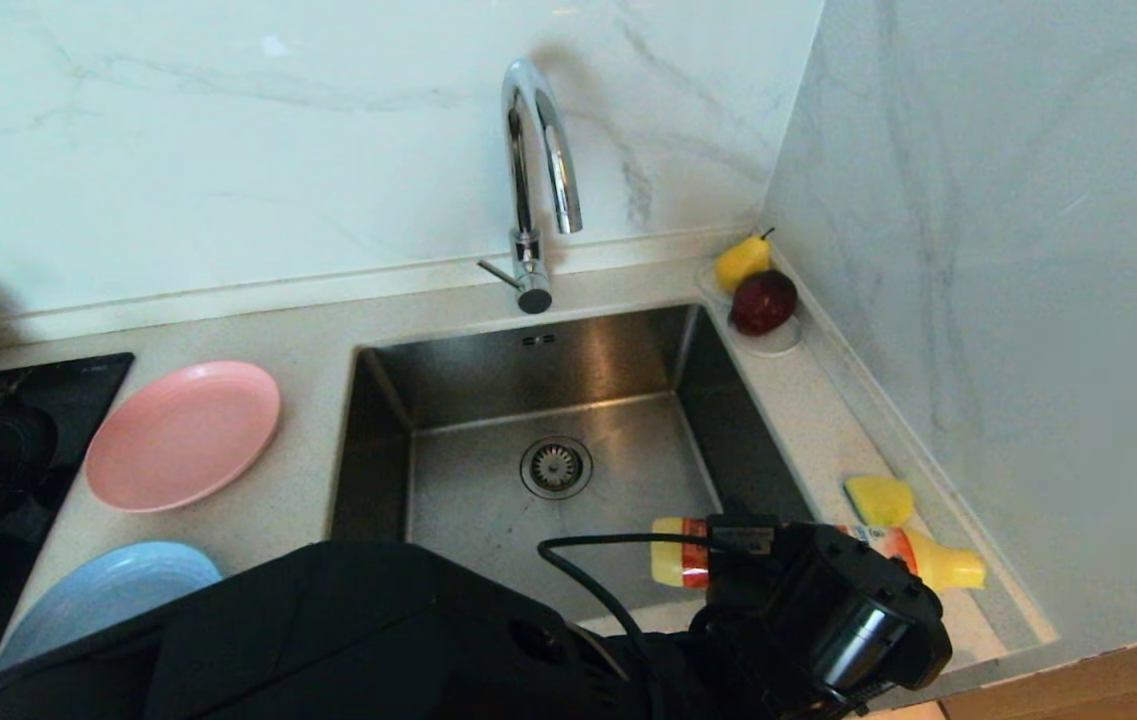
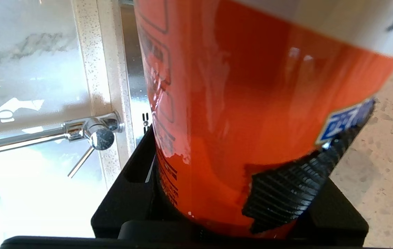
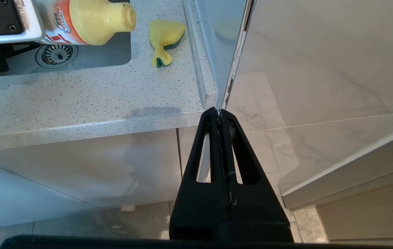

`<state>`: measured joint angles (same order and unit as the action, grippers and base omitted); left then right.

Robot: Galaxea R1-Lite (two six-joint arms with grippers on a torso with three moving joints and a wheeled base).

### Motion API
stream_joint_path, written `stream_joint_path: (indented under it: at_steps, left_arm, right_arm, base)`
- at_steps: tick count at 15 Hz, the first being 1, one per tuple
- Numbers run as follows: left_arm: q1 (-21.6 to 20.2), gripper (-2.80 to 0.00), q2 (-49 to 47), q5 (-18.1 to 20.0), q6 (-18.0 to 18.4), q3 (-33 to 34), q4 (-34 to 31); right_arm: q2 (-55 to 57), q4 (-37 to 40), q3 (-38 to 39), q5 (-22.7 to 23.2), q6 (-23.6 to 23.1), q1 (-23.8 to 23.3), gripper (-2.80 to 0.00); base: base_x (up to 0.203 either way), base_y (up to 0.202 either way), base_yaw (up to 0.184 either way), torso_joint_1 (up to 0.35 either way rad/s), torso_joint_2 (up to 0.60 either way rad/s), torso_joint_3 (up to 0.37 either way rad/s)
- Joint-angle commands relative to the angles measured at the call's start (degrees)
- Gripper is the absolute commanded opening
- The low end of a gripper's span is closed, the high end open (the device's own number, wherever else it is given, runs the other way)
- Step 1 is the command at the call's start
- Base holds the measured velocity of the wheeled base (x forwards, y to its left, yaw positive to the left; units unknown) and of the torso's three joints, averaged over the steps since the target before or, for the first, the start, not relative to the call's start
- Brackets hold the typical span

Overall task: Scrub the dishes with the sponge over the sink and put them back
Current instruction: Squeeze it onto the sponge

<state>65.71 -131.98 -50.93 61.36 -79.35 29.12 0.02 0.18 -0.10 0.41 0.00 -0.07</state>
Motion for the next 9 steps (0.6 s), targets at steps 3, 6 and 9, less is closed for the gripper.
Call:
stream_joint_path:
  at_steps: [3, 6, 9]
  left_arm:
    - [-0.6, -2.8, -0.8, -0.4, 0.4, -0.7, 0.1]
    - [-0.7, -2.8, -0.8, -1.1, 0.5, -0.9, -2.0]
    - [-0.8, -2.8, -1.7, -1.3, 0.4, -1.4, -2.2]
  right_arm:
    - [0.0, 0.0, 0.0, 0.0, 0.0, 0.0, -2.8]
    - [0.0, 0.0, 0.0, 0.0, 0.0, 0.1, -2.8]
    - [0.0, 0.0, 0.0, 0.0, 0.0, 0.0, -2.8]
  base:
    - [0.0, 0.0, 0.0, 0.0, 0.0, 0.0]
    - [0.0, 0.0, 0.0, 0.0, 0.0, 0.0]
    - [0.0, 0.0, 0.0, 0.0, 0.0, 0.0]
